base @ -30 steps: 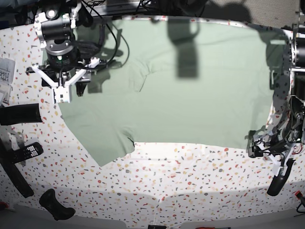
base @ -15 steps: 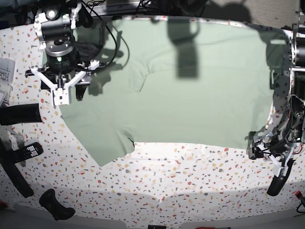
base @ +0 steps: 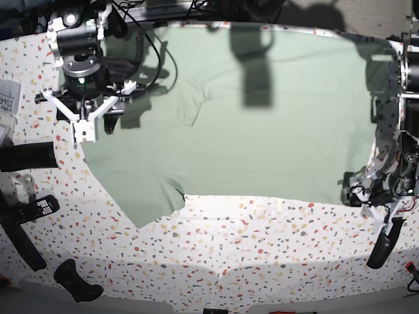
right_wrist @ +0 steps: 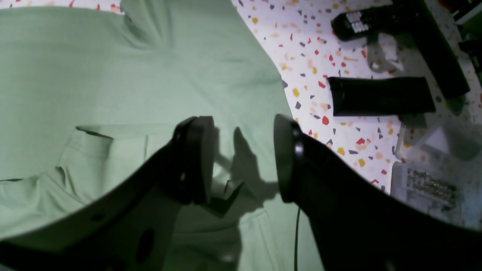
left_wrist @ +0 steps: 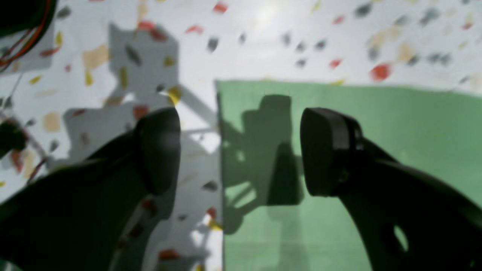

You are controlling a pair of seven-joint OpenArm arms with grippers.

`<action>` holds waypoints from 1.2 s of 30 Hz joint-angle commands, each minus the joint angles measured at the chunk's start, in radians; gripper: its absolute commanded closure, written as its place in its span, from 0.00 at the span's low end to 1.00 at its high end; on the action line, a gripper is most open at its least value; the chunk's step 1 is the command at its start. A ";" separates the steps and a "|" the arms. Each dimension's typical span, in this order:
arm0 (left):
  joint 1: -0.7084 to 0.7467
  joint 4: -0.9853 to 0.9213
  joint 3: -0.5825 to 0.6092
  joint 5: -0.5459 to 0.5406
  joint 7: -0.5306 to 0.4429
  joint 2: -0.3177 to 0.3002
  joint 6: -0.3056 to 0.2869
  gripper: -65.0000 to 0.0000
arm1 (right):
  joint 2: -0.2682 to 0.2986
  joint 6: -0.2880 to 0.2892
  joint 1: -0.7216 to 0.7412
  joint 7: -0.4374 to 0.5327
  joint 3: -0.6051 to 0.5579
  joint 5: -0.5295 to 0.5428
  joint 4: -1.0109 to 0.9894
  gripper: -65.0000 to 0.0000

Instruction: Fold the T-shirt properly

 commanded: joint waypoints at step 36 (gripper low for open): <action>-0.015 -0.169 -0.251 -0.060 -0.170 0.042 -0.051 0.31 | 0.003 0.001 0.002 -0.097 0.003 0.000 0.018 0.61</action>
